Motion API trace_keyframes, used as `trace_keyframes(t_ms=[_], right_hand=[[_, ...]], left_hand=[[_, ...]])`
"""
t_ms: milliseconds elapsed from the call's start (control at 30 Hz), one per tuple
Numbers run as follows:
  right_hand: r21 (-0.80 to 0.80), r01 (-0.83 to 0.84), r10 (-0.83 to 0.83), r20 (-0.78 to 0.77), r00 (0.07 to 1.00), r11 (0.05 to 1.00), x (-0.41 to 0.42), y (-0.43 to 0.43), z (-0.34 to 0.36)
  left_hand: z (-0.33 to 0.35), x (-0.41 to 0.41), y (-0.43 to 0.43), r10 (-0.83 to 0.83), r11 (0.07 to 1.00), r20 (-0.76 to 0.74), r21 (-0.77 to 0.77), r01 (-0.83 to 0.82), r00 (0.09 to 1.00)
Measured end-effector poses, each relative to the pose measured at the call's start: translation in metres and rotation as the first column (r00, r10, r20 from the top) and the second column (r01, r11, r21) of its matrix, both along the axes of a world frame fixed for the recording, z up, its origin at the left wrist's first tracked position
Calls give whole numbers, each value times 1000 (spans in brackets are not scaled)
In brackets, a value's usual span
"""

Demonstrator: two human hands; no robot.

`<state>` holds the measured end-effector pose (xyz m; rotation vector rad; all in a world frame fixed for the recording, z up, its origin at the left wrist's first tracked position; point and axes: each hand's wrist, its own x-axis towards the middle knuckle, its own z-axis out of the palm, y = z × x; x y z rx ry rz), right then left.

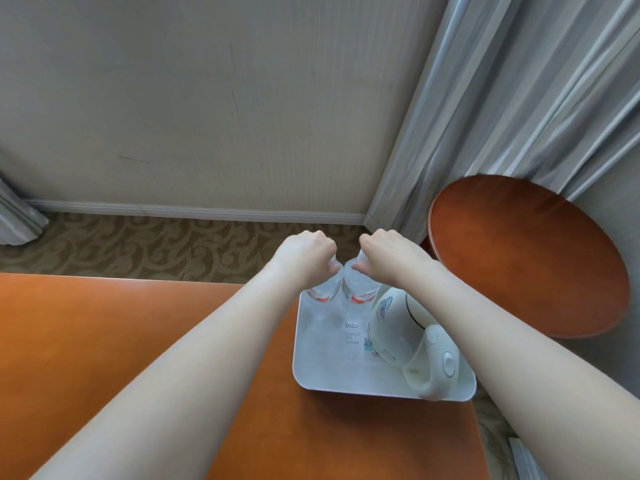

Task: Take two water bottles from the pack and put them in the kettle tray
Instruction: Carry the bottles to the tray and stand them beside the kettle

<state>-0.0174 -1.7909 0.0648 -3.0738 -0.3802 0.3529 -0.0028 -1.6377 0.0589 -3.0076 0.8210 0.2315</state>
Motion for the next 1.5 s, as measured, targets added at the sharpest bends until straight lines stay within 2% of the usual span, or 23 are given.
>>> trace_keyframes(t_ms=[100, 300, 500, 900, 1267, 1367, 1500], right_hand=[[72, 77, -80, 35, 996, 994, 0, 1, -4], [120, 123, -135, 99, 986, 985, -4, 4, -10], [123, 141, -152, 81, 985, 982, -4, 4, -9], [99, 127, -143, 177, 974, 987, -14, 5, -22], [82, 153, -165, 175, 971, 985, -19, 7, -21], [78, 165, -175, 141, 974, 983, -20, 5, -19], [132, 232, -235, 10, 972, 964, -20, 3, -8]], left_hand=[[-3, 0, -8, 110, 992, -1, -59, -110, 994], [-8, -3, -16, 268, 942, -59, -192, -274, 962], [-9, -4, -17, 286, 935, -66, -197, -293, 956], [-18, -4, -12, 287, 931, -77, -215, -297, 955], [-17, -9, -14, 311, 919, -59, -236, -316, 949], [-14, -11, -13, 327, 917, -65, -220, -333, 943], [-10, -13, -7, 353, 909, -105, -199, -367, 930]])
